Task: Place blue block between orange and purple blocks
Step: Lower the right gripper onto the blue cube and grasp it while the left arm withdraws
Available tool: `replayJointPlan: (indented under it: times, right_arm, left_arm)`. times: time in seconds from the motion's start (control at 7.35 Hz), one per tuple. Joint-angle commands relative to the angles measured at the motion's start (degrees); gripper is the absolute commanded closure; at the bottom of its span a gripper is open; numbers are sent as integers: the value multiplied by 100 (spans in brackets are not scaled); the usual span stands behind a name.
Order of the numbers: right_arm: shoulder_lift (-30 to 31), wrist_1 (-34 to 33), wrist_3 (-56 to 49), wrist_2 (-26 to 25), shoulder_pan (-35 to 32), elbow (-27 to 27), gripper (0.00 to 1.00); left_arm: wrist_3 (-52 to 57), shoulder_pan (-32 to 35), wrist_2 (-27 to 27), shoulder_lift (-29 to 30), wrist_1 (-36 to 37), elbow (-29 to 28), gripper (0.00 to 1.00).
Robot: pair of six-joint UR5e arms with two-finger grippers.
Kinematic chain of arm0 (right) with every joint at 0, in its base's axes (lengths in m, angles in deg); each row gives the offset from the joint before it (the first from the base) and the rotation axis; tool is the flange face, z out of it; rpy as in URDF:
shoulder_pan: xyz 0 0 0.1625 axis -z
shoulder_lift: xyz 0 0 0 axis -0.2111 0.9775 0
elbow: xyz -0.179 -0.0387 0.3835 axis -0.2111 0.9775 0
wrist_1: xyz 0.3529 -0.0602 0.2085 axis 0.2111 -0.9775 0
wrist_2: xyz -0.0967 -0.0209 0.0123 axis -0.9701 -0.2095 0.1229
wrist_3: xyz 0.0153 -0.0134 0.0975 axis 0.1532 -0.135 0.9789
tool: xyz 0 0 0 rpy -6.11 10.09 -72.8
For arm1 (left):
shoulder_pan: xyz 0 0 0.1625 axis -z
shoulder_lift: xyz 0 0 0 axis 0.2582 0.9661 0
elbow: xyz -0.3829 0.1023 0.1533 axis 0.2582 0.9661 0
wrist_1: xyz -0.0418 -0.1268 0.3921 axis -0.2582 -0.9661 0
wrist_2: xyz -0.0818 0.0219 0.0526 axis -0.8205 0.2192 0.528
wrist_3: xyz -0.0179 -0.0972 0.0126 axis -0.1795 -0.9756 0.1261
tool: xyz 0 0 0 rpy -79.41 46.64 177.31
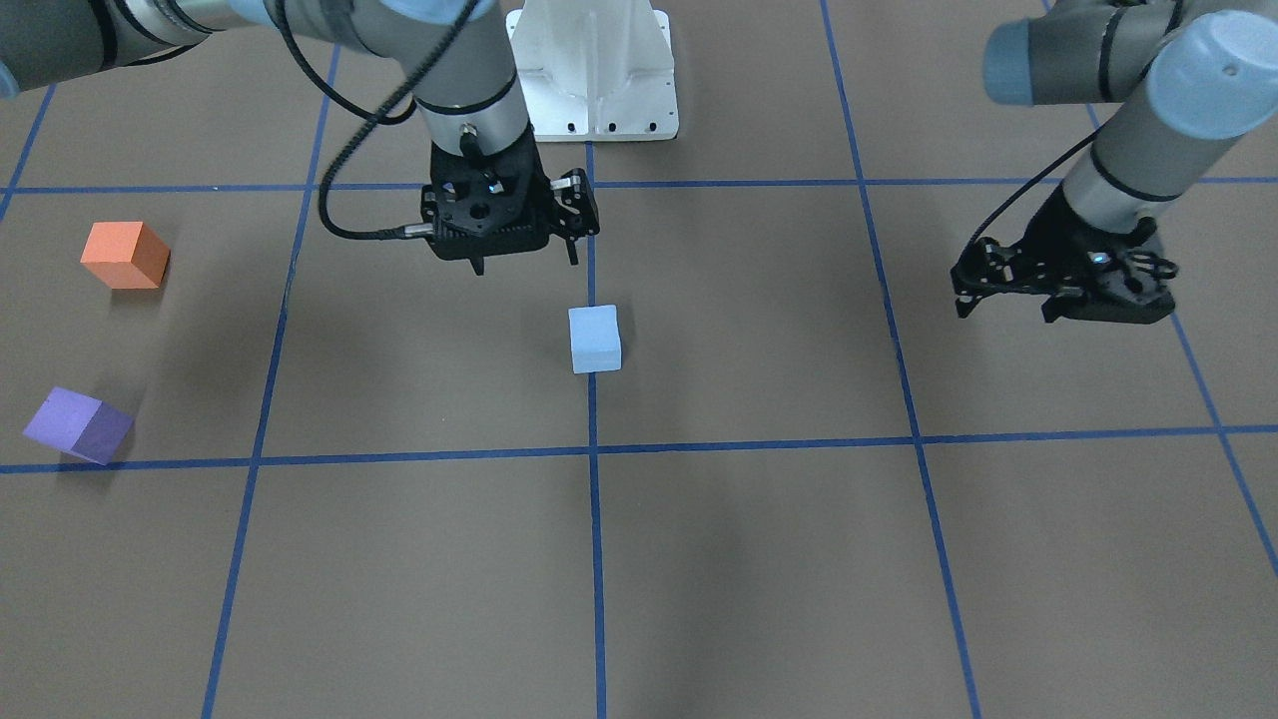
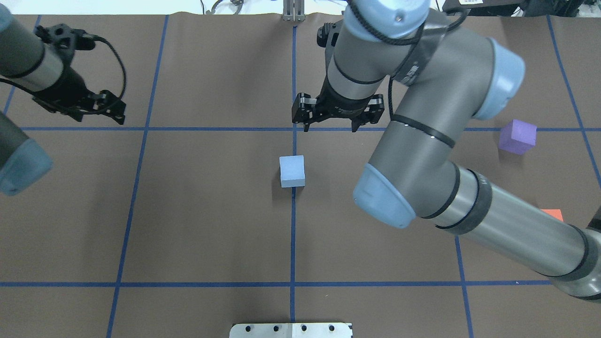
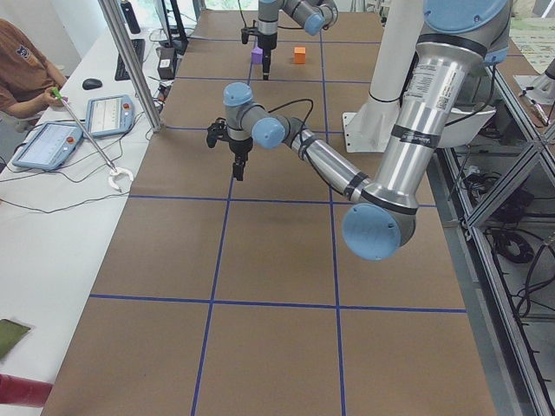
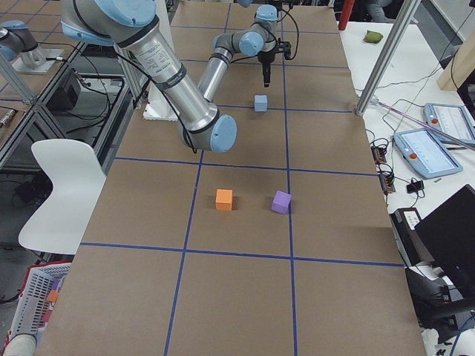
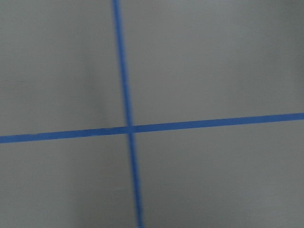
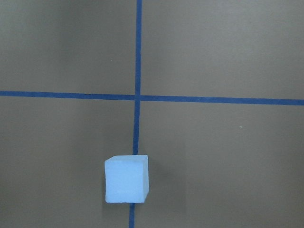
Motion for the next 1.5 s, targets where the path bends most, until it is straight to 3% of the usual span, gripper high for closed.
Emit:
replayJointPlan:
  times: [0.0, 0.41, 0.68, 0.95, 1.09, 1.22, 1.36]
  right_arm:
    - [-404, 934, 67, -275, 336, 1301, 0]
    - [-397, 1289, 85, -522, 601, 1911, 1]
    - [-336, 1281, 41, -522, 706, 1983, 0]
    - [-301, 1289, 94, -548, 855, 2079, 2]
    - [-335, 1289, 128, -565, 873, 2097, 34]
    - [-318, 1307, 146, -574, 874, 2054, 99]
    - [-318, 1298, 138, -627, 856, 2010, 100]
  left_arm:
    - [1708, 999, 23, -784, -24, -55, 0]
    - [2171, 1513, 23, -944, -471, -844, 0]
    - [2214, 1539, 14, -908, -587, -1320, 0]
    - [2958, 1881, 23, -917, -561, -1558, 0]
    - [3249, 2030, 14, -900, -552, -1742, 0]
    - [3278, 2032, 14, -883, -561, -1892, 0]
    - [3279, 2032, 14, -882, -578, -1919, 0]
